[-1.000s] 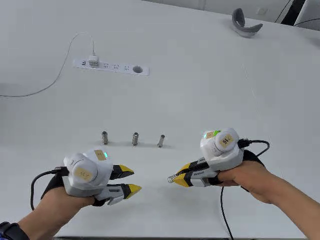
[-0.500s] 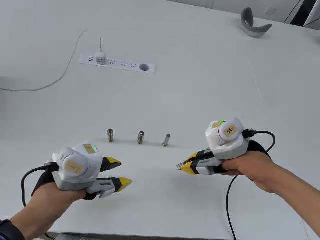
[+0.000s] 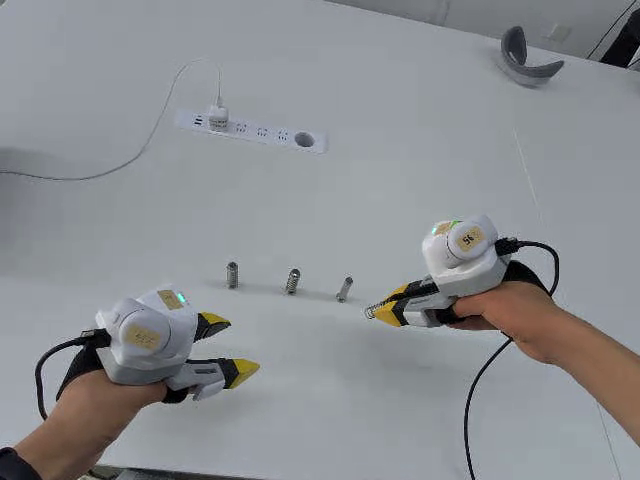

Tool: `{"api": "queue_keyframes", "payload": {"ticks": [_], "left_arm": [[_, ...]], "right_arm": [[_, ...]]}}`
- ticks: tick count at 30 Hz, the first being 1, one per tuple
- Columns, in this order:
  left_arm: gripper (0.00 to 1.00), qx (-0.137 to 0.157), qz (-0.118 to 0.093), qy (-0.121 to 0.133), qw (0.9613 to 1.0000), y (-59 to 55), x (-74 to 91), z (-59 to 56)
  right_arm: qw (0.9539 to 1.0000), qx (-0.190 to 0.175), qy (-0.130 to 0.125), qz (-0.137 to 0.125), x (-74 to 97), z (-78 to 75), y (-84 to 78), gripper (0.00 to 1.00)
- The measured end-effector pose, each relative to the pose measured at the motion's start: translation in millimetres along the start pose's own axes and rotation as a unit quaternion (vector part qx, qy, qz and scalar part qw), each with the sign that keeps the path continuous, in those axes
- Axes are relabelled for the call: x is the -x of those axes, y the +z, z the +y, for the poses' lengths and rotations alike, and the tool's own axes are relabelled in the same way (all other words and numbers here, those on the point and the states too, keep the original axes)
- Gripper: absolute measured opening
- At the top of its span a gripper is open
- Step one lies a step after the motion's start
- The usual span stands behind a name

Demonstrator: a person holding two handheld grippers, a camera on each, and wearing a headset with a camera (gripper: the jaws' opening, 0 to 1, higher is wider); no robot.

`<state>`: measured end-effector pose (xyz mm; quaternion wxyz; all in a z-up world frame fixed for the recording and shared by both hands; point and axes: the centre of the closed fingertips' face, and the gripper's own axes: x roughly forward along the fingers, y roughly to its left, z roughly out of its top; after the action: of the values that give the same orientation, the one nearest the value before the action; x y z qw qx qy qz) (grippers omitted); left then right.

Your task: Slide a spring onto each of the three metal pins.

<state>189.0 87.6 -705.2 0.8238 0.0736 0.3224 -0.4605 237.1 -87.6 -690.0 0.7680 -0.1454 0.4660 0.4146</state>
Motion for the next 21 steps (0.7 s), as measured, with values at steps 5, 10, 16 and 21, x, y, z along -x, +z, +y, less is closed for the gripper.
{"api": "queue_keyframes", "payload": {"ticks": [5, 10, 16, 21], "left_arm": [[0.50, 0.004, -0.001, 0.008, 1.0000, -2.1, 3.2, 7.1], [0.52, 0.012, -0.005, 0.017, 0.9998, -3.4, 7.1, 14.6], [0.58, 0.015, -0.005, 0.025, 0.9996, -3.8, 10.9, 20.3], [0.60, 0.021, -0.010, 0.030, 0.9993, -3.0, 12.9, 22.5]], "right_arm": [[1.0000, 0.003, -0.005, 0.006, -3.1, -6.1, 5.4, 0.12], [0.9999, 0.006, -0.009, 0.009, -5.6, -10.7, 11.8, 0.12], [0.9998, 0.007, -0.013, 0.012, -9.1, -14.1, 15.7, 0.12], [0.9997, 0.010, -0.014, 0.017, -13.2, -17.3, 18.4, 0.12]]}}
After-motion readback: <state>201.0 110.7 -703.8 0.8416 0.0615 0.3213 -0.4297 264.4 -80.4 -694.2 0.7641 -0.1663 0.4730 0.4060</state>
